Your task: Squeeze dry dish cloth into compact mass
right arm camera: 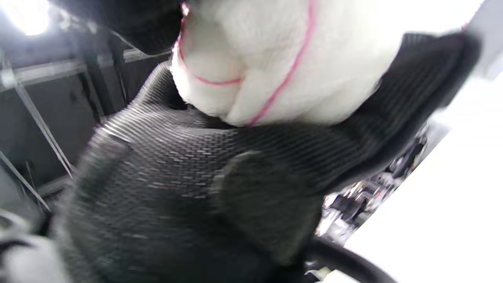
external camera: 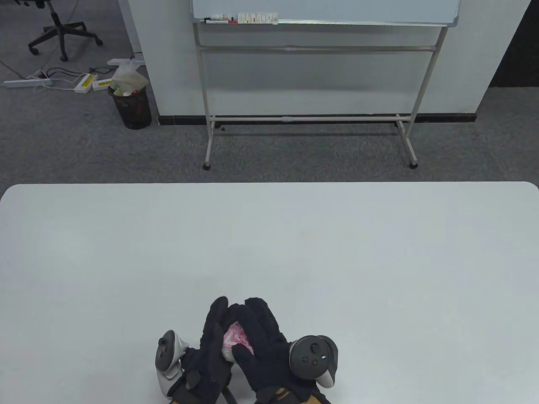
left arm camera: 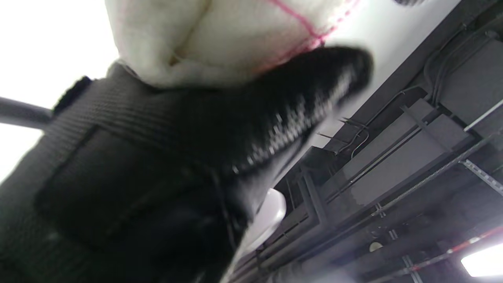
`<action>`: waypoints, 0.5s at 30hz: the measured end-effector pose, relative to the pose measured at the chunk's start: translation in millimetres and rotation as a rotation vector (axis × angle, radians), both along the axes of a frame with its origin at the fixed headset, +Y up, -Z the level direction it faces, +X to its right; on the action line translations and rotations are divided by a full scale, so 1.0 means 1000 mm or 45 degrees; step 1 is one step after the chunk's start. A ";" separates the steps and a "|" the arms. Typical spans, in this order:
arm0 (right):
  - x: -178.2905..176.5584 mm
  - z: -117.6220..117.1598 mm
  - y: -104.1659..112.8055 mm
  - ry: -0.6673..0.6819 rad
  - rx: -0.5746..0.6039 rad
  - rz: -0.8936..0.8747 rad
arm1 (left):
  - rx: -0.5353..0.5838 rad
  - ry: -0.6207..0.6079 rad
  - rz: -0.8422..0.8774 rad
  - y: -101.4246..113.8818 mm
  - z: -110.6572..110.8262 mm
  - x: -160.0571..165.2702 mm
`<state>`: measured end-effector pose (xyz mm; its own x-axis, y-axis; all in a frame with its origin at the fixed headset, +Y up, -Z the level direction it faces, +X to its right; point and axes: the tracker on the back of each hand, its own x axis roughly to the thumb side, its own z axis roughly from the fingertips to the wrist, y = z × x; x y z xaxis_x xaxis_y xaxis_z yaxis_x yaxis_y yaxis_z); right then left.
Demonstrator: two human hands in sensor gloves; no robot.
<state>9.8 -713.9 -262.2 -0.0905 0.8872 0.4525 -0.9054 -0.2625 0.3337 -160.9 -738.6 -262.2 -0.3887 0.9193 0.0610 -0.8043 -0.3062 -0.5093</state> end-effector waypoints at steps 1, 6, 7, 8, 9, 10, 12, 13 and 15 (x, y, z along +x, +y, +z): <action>-0.001 0.000 -0.001 0.024 -0.041 -0.047 | -0.002 -0.009 -0.005 0.000 0.000 0.001; -0.006 0.002 -0.003 0.095 -0.053 -0.023 | 0.107 0.018 -0.309 0.004 0.004 0.009; -0.007 0.001 -0.004 0.113 -0.067 -0.044 | 0.113 0.041 -0.326 0.004 0.004 0.008; -0.007 0.001 -0.005 0.131 -0.088 -0.069 | 0.097 0.053 -0.335 0.005 0.003 0.007; -0.008 0.002 -0.006 0.147 -0.130 -0.113 | 0.097 0.076 -0.355 0.005 0.003 0.005; -0.009 0.003 -0.006 0.142 -0.151 -0.126 | 0.085 0.120 -0.369 0.005 0.002 0.002; -0.010 0.003 -0.004 0.148 -0.160 -0.091 | 0.077 0.251 -0.410 0.006 0.001 -0.004; -0.012 0.003 -0.007 0.139 -0.147 -0.065 | 0.064 0.250 -0.420 0.007 0.000 -0.007; -0.013 0.001 -0.009 0.158 -0.188 -0.065 | 0.064 0.341 -0.447 0.010 0.001 -0.012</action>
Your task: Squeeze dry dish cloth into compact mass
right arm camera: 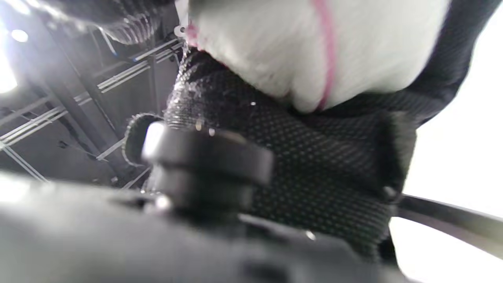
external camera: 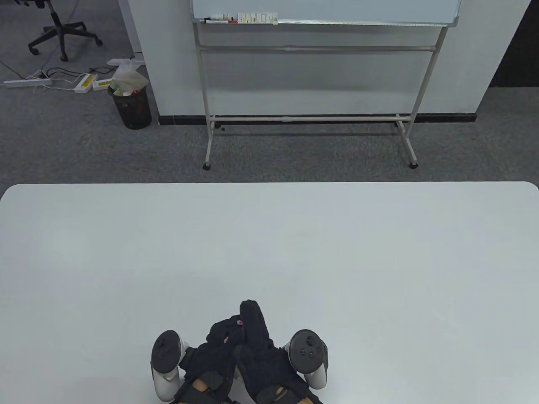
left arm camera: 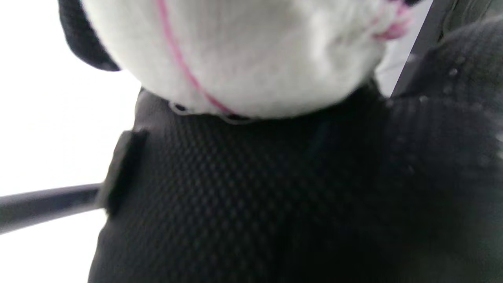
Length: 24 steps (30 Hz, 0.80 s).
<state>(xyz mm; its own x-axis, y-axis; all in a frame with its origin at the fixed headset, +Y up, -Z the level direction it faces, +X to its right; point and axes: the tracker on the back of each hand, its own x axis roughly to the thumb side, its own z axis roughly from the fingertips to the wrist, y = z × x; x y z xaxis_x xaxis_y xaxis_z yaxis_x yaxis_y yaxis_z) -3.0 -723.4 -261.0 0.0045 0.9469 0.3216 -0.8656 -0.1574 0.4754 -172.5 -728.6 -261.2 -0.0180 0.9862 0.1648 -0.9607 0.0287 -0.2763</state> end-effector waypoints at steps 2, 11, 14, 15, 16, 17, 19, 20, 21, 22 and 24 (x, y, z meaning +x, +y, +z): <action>-0.001 -0.001 -0.002 0.025 -0.061 -0.092 | 0.047 0.038 -0.010 0.004 0.000 -0.002; 0.003 -0.005 -0.017 0.007 -0.398 -0.232 | 0.408 0.187 -0.085 0.026 0.011 -0.002; 0.004 -0.006 -0.011 0.034 -0.350 -0.271 | 0.393 0.171 -0.081 0.024 0.011 0.000; 0.006 -0.007 -0.008 0.016 -0.300 -0.234 | 0.377 0.201 -0.089 0.022 0.010 -0.001; 0.008 -0.007 -0.005 -0.014 -0.266 -0.210 | 0.365 0.214 -0.088 0.020 0.009 -0.001; 0.011 -0.007 -0.002 -0.073 -0.213 -0.163 | 0.338 0.205 -0.083 0.016 0.007 -0.002; 0.015 -0.006 0.004 -0.193 -0.060 -0.093 | 0.272 0.075 -0.001 0.010 0.003 -0.002; 0.017 -0.006 0.006 -0.264 -0.013 -0.051 | 0.244 0.038 0.046 0.007 0.003 -0.001; 0.019 -0.005 0.009 -0.291 0.029 0.001 | 0.206 0.032 0.075 0.007 0.002 -0.002; 0.020 -0.005 0.013 -0.332 0.119 0.047 | 0.202 0.027 0.091 0.005 0.001 -0.001; 0.022 -0.003 0.019 -0.400 0.251 0.167 | 0.201 0.015 0.090 0.005 0.001 -0.001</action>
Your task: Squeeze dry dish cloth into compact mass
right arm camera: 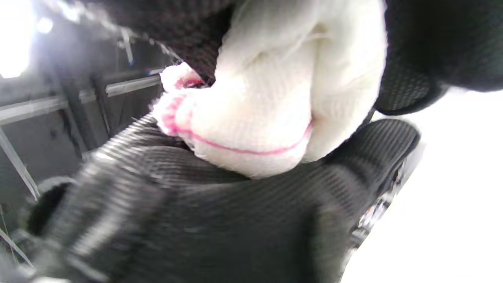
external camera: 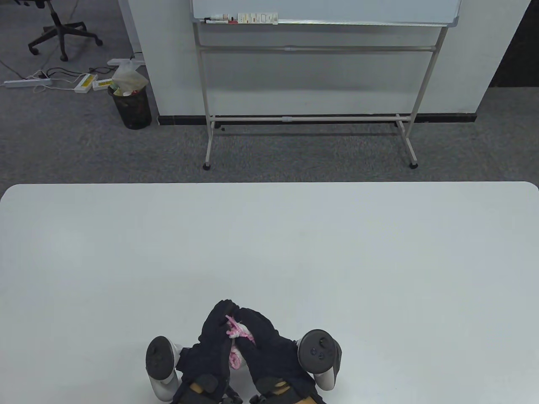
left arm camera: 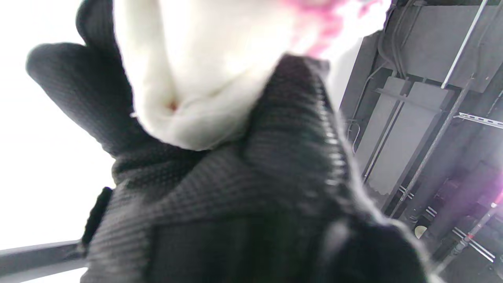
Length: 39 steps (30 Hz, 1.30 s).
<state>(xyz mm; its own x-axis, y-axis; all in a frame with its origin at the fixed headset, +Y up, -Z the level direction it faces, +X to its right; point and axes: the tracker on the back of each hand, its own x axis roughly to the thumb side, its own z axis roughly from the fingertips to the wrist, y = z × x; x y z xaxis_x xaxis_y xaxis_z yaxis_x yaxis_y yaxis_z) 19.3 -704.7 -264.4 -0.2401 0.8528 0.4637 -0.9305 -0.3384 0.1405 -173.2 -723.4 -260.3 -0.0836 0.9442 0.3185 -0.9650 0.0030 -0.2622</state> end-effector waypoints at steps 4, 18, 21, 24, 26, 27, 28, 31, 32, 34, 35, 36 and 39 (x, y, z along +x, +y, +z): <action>-0.002 0.003 0.003 -0.097 0.134 0.159 | -0.026 -0.058 0.084 -0.002 0.000 0.003; -0.017 0.003 -0.023 0.382 -0.261 -0.380 | -0.003 -0.147 0.093 -0.005 0.002 0.006; -0.024 0.007 -0.025 0.460 -0.309 -0.403 | -0.003 -0.225 0.111 -0.006 0.004 0.011; -0.035 0.016 -0.029 0.525 -0.363 -0.379 | -0.032 -0.461 0.160 -0.004 0.009 0.021; -0.036 0.014 -0.030 0.504 -0.337 -0.374 | -0.021 -0.440 0.156 -0.004 0.008 0.019; -0.037 0.013 -0.030 0.519 -0.343 -0.369 | -0.022 -0.436 0.157 -0.004 0.008 0.019; -0.037 0.013 -0.031 0.520 -0.346 -0.362 | -0.019 -0.433 0.139 -0.004 0.008 0.019; -0.037 0.012 -0.031 0.519 -0.360 -0.324 | 0.010 -0.411 0.092 -0.002 0.010 0.019; -0.036 0.012 -0.031 0.517 -0.365 -0.321 | 0.018 -0.406 0.080 -0.001 0.010 0.019; -0.034 0.012 -0.028 0.485 -0.366 -0.340 | 0.037 -0.394 0.068 0.002 0.009 0.021; -0.032 0.011 -0.027 0.480 -0.357 -0.323 | 0.044 -0.380 0.053 0.002 0.010 0.021; -0.029 0.011 -0.024 0.461 -0.328 -0.307 | 0.051 -0.358 0.042 0.002 0.010 0.021; -0.022 0.008 -0.018 0.394 -0.286 -0.279 | 0.047 -0.324 0.013 0.004 0.009 0.018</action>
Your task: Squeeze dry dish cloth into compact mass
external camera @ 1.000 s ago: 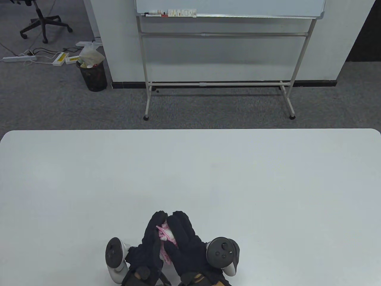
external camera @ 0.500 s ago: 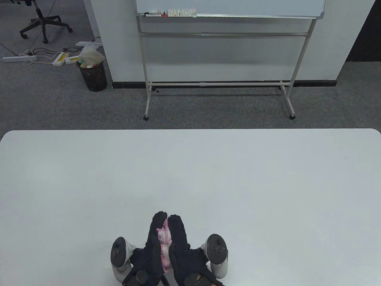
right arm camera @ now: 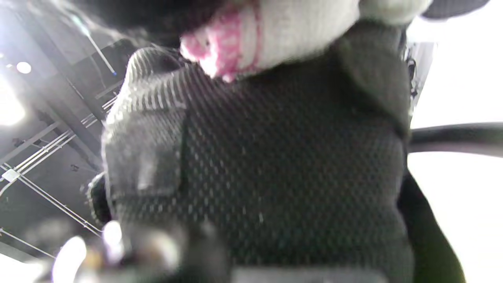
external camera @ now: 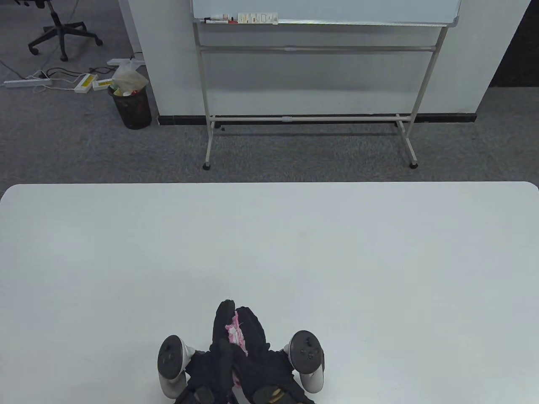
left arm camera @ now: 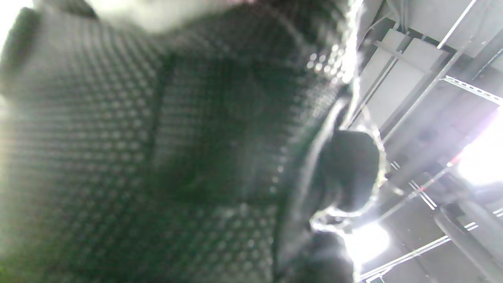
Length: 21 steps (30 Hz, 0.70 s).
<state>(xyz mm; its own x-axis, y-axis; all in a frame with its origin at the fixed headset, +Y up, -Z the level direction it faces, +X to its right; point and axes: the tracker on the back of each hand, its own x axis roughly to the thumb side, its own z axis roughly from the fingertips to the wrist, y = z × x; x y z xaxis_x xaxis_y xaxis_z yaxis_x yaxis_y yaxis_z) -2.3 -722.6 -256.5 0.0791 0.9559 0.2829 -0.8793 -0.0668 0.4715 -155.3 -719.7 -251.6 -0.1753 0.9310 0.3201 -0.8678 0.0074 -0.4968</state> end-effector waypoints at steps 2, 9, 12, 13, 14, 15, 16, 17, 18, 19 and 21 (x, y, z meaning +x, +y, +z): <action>0.007 -0.003 0.003 -0.081 0.028 0.028 | 0.012 0.080 -0.064 0.003 0.000 -0.005; 0.026 -0.007 0.015 -0.449 0.229 0.288 | 0.118 0.403 -0.440 0.016 -0.003 -0.025; 0.029 -0.011 0.014 -0.513 0.443 0.653 | 0.210 0.541 -0.724 0.017 -0.006 -0.036; 0.028 -0.013 0.013 -0.527 0.518 0.768 | 0.241 0.562 -0.833 0.015 -0.008 -0.039; 0.027 -0.014 0.011 -0.526 0.540 0.840 | 0.246 0.570 -0.896 0.014 -0.009 -0.041; 0.024 -0.016 0.008 -0.506 0.547 0.925 | 0.237 0.582 -0.984 0.012 -0.011 -0.044; 0.022 -0.017 0.006 -0.481 0.555 0.972 | 0.225 0.582 -1.025 0.010 -0.012 -0.045; 0.018 -0.018 0.003 -0.456 0.566 1.031 | 0.209 0.577 -1.059 0.008 -0.014 -0.046; 0.014 -0.019 0.001 -0.431 0.572 1.107 | 0.187 0.579 -1.083 0.005 -0.016 -0.048; 0.010 -0.020 -0.002 -0.403 0.574 1.171 | 0.169 0.582 -1.101 0.003 -0.017 -0.048; 0.000 -0.022 -0.008 -0.349 0.582 1.305 | 0.143 0.571 -1.131 -0.001 -0.020 -0.049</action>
<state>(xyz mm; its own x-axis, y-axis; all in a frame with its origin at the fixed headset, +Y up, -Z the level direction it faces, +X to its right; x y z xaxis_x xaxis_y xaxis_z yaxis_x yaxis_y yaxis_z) -1.9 -730.9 -278.5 -0.7922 0.3398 0.5069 -0.3831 -0.9235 0.0204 -204.8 -720.9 -271.7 0.7278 0.6261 0.2799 -0.6318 0.7708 -0.0814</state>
